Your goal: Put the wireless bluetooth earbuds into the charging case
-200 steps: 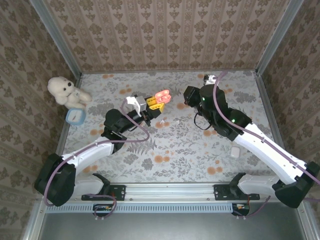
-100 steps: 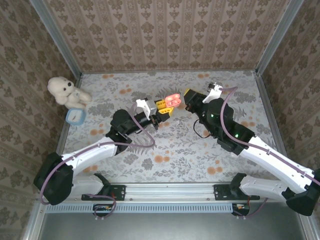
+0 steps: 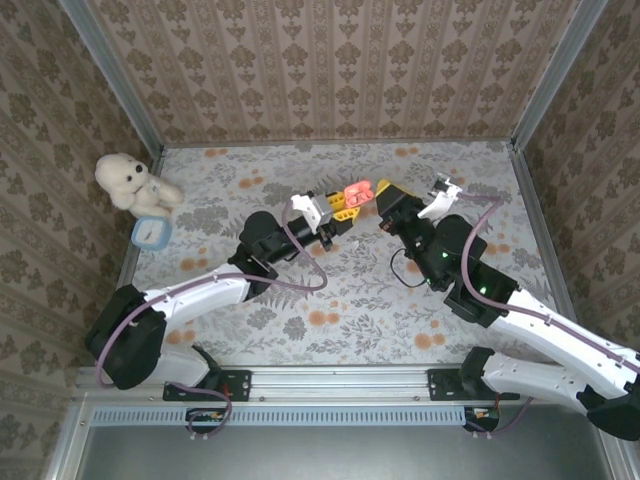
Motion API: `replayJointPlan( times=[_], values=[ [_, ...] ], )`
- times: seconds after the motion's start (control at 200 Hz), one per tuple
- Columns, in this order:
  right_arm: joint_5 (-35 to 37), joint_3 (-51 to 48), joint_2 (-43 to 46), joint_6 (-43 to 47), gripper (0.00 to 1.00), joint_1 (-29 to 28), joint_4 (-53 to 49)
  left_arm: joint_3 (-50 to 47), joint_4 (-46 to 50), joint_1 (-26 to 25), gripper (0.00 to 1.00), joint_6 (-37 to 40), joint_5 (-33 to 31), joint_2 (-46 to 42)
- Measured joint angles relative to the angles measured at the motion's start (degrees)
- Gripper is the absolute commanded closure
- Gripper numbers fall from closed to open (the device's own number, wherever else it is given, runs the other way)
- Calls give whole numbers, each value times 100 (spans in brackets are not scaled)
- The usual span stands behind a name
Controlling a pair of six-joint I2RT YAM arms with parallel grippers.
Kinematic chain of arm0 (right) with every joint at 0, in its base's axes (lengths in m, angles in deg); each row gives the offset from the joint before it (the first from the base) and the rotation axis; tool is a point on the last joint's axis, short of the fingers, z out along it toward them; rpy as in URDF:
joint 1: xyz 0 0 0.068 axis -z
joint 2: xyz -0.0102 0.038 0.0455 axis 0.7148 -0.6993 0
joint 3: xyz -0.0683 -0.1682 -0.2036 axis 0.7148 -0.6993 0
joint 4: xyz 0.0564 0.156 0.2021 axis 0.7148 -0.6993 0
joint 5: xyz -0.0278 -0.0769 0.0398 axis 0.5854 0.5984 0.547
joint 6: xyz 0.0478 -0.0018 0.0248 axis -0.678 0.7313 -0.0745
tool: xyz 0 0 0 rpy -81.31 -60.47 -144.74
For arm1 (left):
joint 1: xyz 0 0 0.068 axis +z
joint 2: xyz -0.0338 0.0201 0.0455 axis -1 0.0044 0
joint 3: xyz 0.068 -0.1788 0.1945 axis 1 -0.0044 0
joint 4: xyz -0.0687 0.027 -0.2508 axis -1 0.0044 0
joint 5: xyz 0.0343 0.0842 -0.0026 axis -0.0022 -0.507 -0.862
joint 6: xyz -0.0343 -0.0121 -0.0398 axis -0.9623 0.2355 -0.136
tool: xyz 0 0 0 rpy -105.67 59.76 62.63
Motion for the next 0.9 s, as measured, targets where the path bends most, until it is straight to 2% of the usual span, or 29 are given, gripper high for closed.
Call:
replayJointPlan(
  times=[0.9],
  values=[
    [199, -188, -160, -61, 84, -4, 264, 195, -127, -227, 100, 63, 59, 15]
  ],
)
